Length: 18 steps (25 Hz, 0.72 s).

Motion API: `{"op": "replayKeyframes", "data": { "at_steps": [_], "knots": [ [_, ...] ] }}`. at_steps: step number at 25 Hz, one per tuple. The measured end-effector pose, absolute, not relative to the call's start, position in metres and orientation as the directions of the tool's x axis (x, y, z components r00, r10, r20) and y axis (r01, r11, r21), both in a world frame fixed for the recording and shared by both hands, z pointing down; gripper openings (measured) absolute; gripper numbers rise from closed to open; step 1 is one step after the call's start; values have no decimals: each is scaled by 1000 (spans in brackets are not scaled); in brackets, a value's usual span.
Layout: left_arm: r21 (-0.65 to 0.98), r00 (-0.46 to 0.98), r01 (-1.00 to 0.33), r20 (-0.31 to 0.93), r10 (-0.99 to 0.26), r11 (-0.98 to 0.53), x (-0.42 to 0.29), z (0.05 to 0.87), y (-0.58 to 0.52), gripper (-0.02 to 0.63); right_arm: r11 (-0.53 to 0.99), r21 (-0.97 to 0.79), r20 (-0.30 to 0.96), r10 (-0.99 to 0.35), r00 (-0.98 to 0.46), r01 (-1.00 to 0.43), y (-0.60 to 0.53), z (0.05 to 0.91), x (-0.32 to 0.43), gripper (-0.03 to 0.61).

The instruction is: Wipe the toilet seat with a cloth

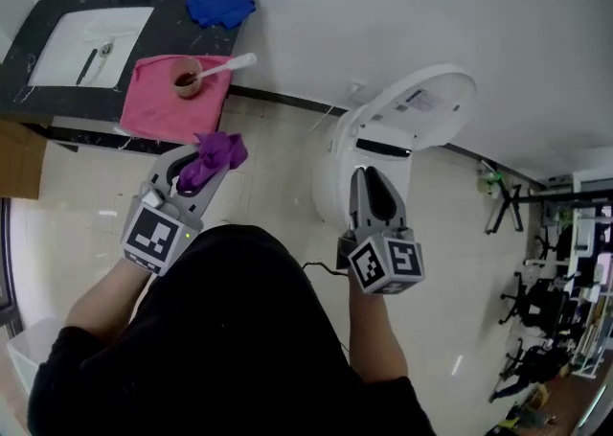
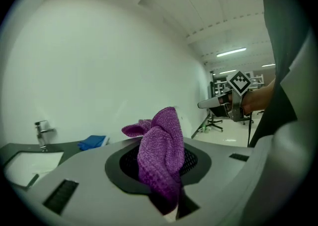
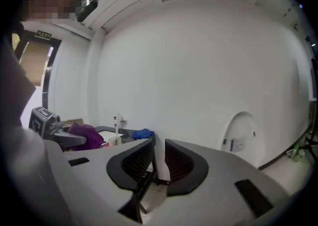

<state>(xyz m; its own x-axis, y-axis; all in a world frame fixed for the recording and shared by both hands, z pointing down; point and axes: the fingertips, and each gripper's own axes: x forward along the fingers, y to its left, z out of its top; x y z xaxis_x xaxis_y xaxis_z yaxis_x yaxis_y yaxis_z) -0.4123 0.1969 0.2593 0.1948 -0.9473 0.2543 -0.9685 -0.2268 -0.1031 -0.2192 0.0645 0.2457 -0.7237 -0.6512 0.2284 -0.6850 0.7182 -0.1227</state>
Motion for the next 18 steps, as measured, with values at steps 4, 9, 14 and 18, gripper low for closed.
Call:
{"op": "replayKeyframes", "data": {
  "at_steps": [4, 9, 14, 18],
  "knots": [
    [-112, 366, -909, 245, -898, -402, -338, 254, 148, 100, 577, -141, 241, -768, -593, -805, 60, 253, -127, 89],
    [-127, 544, -805, 233, -806, -580, -227, 245, 102, 100, 408, -128, 250, -869, -427, -904, 65, 254, -6, 84],
    [-143, 634, -732, 213, -743, -666, -127, 236, 86, 100, 304, -133, 238, -914, -328, -943, 77, 254, 90, 72],
    [-144, 650, -717, 217, -729, -682, -64, 230, 84, 100, 286, -127, 210, -928, -307, -950, 83, 245, 148, 40]
  ]
}}
